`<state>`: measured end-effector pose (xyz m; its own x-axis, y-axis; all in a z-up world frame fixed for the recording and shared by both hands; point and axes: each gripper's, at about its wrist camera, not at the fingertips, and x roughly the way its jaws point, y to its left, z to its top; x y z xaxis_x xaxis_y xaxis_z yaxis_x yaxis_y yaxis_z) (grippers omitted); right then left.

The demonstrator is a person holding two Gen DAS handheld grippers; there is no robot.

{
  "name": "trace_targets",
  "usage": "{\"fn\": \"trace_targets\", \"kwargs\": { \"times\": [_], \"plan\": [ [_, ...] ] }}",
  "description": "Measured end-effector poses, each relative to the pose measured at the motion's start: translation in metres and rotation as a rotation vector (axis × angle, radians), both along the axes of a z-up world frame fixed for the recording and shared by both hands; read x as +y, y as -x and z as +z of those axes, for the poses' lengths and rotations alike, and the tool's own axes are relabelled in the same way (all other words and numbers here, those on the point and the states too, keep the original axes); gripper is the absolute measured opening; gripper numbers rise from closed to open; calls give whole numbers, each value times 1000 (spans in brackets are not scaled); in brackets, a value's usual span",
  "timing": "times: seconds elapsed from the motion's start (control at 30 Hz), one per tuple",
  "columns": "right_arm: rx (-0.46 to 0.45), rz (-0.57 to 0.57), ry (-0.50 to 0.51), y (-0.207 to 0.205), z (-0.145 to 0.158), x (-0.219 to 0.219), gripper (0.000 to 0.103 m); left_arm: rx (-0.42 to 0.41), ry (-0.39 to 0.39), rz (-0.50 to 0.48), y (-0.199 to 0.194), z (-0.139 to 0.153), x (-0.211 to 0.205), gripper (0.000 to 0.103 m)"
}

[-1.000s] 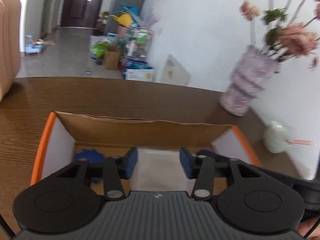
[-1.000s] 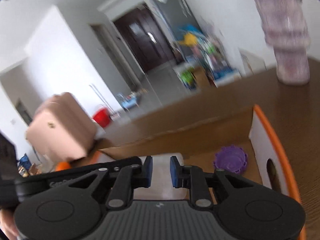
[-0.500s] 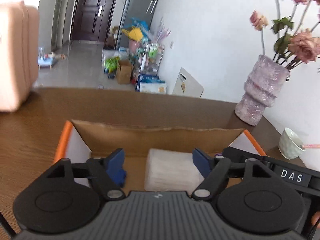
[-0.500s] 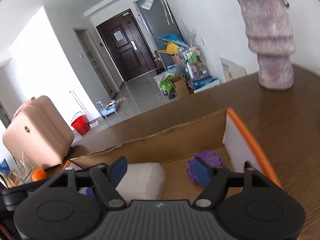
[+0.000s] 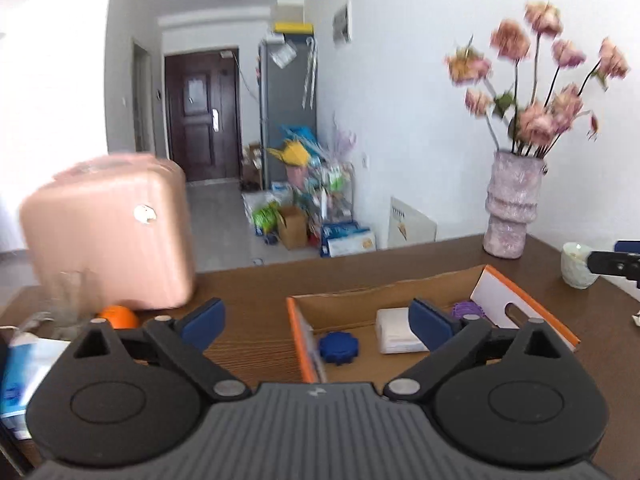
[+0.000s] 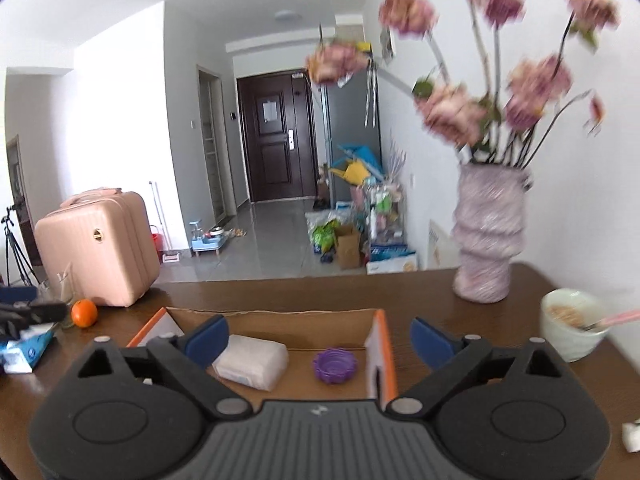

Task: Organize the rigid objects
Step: 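Withdraw both tools from the box back toward the remaining items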

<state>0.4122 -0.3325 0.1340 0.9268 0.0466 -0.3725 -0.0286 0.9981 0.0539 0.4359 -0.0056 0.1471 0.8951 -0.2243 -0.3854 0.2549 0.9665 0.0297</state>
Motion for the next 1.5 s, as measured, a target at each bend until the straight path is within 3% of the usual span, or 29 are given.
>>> {"fn": "trace_targets", "kwargs": {
  "times": [0.2,0.53,0.67,0.8,0.9,1.07,1.2,1.33,1.5],
  "plan": [
    [-27,45,97,76,21,0,102,-99,-53,21,77,28,18,103],
    [-63,112,111,173,20,19,103,-237,-103,-42,180,37,22,103],
    [-66,133,84,200,11,27,103,-229,-87,-57,210,23,25,103],
    [-62,162,19,229,-16,31,103,-183,-26,-77,240,-12,38,103],
    [-44,171,45,243,-39,38,103,-115,4,-119,256,-42,44,103],
    [54,100,96,250,-67,45,103,-128,-22,-111,285,-74,39,103],
    [76,108,-24,264,-86,43,103,-121,-14,-63,303,-92,41,103],
    [88,117,-59,266,-107,49,103,-54,38,-50,298,-103,47,103],
    [89,119,-86,248,-114,49,103,11,34,-43,274,-112,38,103]
  ]
}}
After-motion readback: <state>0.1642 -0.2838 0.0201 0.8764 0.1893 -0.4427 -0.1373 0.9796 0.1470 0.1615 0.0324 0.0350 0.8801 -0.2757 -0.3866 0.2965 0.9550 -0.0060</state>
